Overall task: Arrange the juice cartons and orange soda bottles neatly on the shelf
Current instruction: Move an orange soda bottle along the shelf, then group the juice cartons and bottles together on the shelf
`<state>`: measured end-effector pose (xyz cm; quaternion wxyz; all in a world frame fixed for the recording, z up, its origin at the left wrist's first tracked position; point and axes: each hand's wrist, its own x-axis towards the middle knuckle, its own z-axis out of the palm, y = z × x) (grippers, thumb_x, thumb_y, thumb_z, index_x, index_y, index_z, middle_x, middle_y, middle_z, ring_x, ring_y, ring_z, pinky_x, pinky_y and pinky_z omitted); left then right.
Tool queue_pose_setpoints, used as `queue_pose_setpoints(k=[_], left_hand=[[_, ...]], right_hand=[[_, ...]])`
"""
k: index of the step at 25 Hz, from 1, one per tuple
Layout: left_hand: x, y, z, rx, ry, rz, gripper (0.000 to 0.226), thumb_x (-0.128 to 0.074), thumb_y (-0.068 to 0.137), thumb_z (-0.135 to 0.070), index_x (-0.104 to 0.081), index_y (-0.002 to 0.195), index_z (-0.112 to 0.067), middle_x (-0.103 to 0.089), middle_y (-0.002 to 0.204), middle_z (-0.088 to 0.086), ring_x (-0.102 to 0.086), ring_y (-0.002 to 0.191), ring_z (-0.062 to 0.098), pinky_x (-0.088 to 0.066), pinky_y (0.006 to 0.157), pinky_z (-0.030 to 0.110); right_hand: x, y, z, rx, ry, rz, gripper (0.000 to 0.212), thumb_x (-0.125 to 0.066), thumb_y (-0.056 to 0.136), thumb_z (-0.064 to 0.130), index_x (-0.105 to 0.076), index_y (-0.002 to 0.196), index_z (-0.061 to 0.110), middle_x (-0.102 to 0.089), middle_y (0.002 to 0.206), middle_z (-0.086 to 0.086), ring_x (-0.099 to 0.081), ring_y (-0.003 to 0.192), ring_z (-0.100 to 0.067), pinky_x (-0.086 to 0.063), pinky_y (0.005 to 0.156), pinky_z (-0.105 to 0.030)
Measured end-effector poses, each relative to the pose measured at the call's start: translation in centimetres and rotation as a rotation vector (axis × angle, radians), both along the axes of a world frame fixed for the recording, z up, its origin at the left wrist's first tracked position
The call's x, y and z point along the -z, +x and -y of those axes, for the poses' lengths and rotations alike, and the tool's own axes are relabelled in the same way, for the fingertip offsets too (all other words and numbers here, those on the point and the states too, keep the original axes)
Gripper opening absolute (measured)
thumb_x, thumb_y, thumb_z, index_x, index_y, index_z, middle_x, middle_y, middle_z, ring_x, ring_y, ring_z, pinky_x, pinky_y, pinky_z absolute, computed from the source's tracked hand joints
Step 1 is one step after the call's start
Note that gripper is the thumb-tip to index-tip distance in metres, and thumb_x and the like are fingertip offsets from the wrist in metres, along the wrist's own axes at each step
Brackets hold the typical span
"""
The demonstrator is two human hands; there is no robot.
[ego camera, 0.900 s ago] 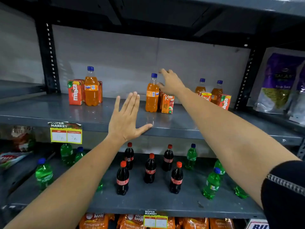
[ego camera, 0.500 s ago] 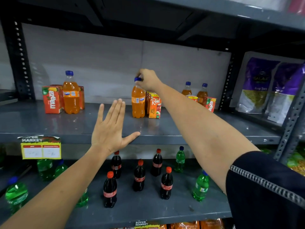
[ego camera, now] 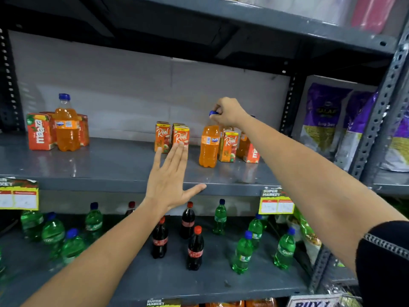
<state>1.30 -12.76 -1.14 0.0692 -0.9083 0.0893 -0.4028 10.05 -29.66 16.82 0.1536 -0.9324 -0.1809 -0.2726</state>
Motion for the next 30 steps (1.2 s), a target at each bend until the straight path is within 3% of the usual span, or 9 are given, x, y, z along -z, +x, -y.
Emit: queue_pose_setpoints(k=[6, 10, 13, 15, 19, 22, 25, 30], left_hand=[[0.0, 0.3, 2.1, -0.077, -0.001, 0.022, 0.107, -0.014, 0.08, -0.082, -0.02, 0.148, -0.001, -0.024, 0.156, 0.014, -0.016, 0.146, 0.023, 0.0, 0.119, 0.052], [-0.2, 0.3, 2.3, -0.096, -0.013, -0.008, 0.107, -0.012, 0.079, -0.082, -0.02, 0.148, -0.001, -0.025, 0.156, 0.014, -0.018, 0.146, 0.023, -0.004, 0.119, 0.054], [-0.1, 0.5, 2.3, -0.097, -0.017, -0.01, 0.108, -0.012, 0.078, -0.083, -0.021, 0.148, -0.001, -0.026, 0.155, 0.014, -0.018, 0.146, 0.023, -0.005, 0.118, 0.054], [-0.1, 0.6, 2.2, -0.109, -0.014, -0.003, 0.108, -0.012, 0.078, -0.083, -0.022, 0.148, -0.001, -0.026, 0.155, 0.014, -0.019, 0.145, 0.024, -0.005, 0.118, 0.053], [-0.2, 0.5, 2.2, -0.101, -0.02, -0.002, 0.108, -0.013, 0.078, -0.083, -0.02, 0.149, -0.002, -0.025, 0.156, 0.013, -0.018, 0.146, 0.024, -0.003, 0.119, 0.052], [-0.1, 0.2, 1.5, -0.062, -0.011, -0.005, 0.106, -0.014, 0.079, -0.083, -0.017, 0.149, -0.003, -0.023, 0.157, 0.013, -0.015, 0.146, 0.024, -0.003, 0.119, 0.052], [0.1, -0.7, -1.8, -0.076, -0.041, -0.014, 0.108, -0.015, 0.078, -0.083, -0.018, 0.148, -0.002, -0.022, 0.157, 0.014, -0.015, 0.147, 0.023, -0.006, 0.118, 0.054], [-1.0, -2.0, -9.3, -0.147, -0.012, -0.088, 0.114, -0.006, 0.074, -0.087, -0.016, 0.149, -0.002, -0.02, 0.158, 0.013, -0.011, 0.147, 0.021, 0.001, 0.119, 0.052]], right_hand=[[0.1, 2.2, 4.5, -0.07, 0.096, -0.069, 0.046, -0.07, 0.081, 0.03, -0.055, 0.117, 0.006, -0.062, 0.105, -0.007, -0.057, 0.089, -0.017, -0.046, 0.069, -0.023], [0.6, 3.4, 7.1, -0.189, 0.178, -0.119, 0.043, -0.061, 0.085, 0.019, -0.051, 0.126, 0.008, -0.06, 0.123, -0.01, -0.057, 0.113, -0.023, -0.047, 0.083, -0.026], [2.8, 5.2, 7.7, -0.077, -0.141, -0.17, 0.049, -0.056, 0.085, 0.01, -0.044, 0.133, 0.008, -0.053, 0.135, -0.015, -0.051, 0.123, -0.029, -0.045, 0.098, -0.035], [4.2, 5.7, 7.4, -0.029, -0.276, -0.237, 0.05, -0.054, 0.086, 0.005, -0.041, 0.135, 0.009, -0.052, 0.134, -0.015, -0.05, 0.123, -0.03, -0.043, 0.1, -0.038], [3.2, 4.8, 7.9, -0.006, -0.29, -0.275, 0.044, -0.062, 0.085, 0.012, -0.048, 0.126, 0.007, -0.057, 0.126, -0.011, -0.055, 0.115, -0.029, -0.046, 0.093, -0.036], [0.7, 2.7, 8.9, -0.058, -0.283, -0.465, 0.04, -0.07, 0.081, 0.013, -0.056, 0.117, 0.005, -0.064, 0.117, -0.01, -0.064, 0.105, -0.028, -0.055, 0.086, -0.035], [-0.3, -0.8, 8.0, -0.182, -0.167, -0.648, 0.028, -0.071, 0.079, 0.003, -0.061, 0.104, 0.005, -0.069, 0.104, -0.011, -0.068, 0.093, -0.023, -0.059, 0.065, -0.022], [0.2, -3.3, 0.2, -0.345, -0.08, -0.637, 0.035, -0.072, 0.075, -0.004, -0.062, 0.109, -0.003, -0.069, 0.09, -0.005, -0.067, 0.074, -0.01, -0.057, 0.06, -0.015]])
